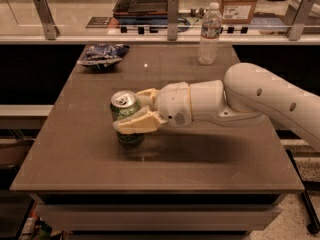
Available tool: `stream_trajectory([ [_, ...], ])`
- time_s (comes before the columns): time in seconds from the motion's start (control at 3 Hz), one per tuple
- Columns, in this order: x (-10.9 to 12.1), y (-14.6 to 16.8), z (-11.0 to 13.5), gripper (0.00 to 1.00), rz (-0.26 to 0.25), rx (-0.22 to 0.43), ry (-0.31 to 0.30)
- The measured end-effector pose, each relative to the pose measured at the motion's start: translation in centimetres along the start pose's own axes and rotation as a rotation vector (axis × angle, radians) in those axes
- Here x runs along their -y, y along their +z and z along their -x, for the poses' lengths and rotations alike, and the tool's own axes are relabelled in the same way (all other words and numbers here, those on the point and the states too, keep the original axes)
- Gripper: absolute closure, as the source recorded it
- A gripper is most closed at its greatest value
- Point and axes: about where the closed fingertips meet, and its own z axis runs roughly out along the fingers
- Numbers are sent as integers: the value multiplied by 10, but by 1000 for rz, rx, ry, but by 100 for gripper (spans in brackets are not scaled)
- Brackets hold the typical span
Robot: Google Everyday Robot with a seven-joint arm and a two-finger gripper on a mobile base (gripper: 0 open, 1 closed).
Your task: Move green can near blue chip bag
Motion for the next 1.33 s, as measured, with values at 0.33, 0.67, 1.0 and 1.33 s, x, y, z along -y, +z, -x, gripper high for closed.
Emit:
stream_trajectory([
  [0.33,19,-11,18,100,-94,10,41],
  [0.67,49,-36,41,100,-228,16,66],
  [1.0,84,-61,62,100,-373,19,70],
  [1.33,121,-71,80,100,-475,42,24],
])
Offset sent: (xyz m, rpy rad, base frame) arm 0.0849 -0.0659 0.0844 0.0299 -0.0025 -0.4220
